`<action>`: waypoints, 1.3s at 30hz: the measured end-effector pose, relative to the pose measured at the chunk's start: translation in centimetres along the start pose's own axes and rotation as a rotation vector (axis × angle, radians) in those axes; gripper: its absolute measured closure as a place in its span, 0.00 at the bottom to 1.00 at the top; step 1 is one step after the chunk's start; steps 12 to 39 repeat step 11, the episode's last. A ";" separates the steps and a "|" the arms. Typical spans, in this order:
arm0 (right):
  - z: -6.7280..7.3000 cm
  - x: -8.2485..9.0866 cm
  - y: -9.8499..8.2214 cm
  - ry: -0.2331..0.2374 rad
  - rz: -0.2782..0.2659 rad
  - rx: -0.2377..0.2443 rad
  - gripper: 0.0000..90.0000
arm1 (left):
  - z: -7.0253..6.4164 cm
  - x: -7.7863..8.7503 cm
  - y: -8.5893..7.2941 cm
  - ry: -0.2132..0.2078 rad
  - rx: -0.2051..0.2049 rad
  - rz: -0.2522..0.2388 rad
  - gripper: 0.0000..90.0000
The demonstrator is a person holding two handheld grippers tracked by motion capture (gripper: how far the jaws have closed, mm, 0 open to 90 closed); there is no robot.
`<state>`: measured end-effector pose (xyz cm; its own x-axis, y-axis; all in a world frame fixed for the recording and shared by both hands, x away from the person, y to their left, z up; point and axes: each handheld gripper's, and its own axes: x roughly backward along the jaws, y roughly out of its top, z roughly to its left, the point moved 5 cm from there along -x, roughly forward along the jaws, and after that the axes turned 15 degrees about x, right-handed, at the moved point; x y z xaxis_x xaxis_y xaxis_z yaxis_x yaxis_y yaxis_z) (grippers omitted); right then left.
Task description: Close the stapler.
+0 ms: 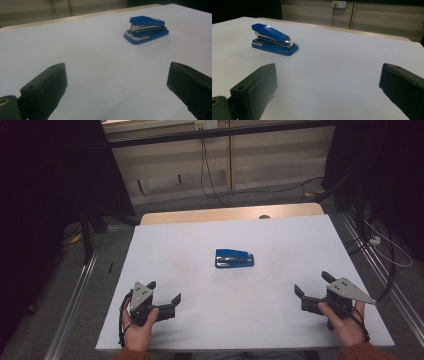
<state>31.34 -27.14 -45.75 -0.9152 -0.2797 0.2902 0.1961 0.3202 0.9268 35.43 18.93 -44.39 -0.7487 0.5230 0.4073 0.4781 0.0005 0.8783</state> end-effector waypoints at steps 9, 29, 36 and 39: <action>0.1 -0.4 0.0 0.011 0.000 0.006 0.02 | -0.3 -0.6 0.2 -0.025 0.010 -0.003 0.03; 0.1 -0.5 0.0 0.016 0.002 0.007 0.02 | -0.3 -0.6 0.2 -0.029 0.008 -0.001 0.03; 0.1 -0.5 0.0 0.016 0.002 0.007 0.02 | -0.3 -0.6 0.2 -0.029 0.008 -0.001 0.03; 0.1 -0.5 0.0 0.016 0.002 0.007 0.02 | -0.3 -0.6 0.2 -0.029 0.008 -0.001 0.03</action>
